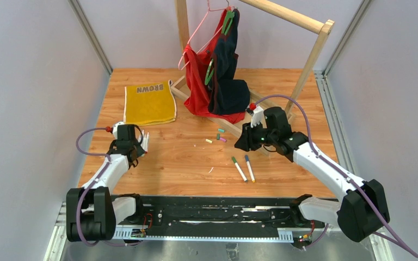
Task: Insert the pens into the pen caps
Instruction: Pick up the pen from the center of the board.
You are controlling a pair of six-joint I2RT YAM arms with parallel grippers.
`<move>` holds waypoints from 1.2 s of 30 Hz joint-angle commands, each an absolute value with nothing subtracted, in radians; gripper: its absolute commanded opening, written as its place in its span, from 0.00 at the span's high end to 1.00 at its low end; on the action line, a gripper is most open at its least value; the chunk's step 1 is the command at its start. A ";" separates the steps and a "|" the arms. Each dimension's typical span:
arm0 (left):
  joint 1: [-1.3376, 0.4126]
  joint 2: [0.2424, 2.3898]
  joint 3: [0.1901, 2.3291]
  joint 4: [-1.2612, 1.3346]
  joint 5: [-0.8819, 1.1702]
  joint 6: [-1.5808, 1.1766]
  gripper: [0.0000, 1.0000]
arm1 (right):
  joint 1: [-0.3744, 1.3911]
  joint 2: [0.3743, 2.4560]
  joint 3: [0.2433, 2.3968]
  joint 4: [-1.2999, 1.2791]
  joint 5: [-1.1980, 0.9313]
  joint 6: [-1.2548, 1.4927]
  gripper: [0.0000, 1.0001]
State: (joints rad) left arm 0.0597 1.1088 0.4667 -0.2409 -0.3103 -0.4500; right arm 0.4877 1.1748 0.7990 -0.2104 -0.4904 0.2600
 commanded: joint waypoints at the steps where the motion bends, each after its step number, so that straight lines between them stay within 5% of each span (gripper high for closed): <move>1: 0.077 1.154 0.514 -0.224 -0.295 -0.449 0.61 | 0.470 1.157 0.781 -0.180 -0.513 0.271 0.71; 5: 0.103 1.209 0.534 -0.223 -0.259 -0.445 0.67 | 0.466 1.157 0.776 -0.168 -0.519 0.275 0.72; 23: 0.129 1.282 0.557 -0.225 -0.206 -0.433 0.66 | 0.456 1.141 0.751 -0.143 -0.543 0.287 0.72; 36: 0.141 1.305 0.566 -0.249 -0.201 -0.432 0.80 | 0.453 1.133 0.745 -0.134 -0.550 0.297 0.72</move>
State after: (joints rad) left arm 0.1299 1.2968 0.5518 -0.2340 -0.2058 -0.4343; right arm 0.4686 1.1553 0.7578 -0.1585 -0.5323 0.2874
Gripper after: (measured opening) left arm 0.229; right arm 0.284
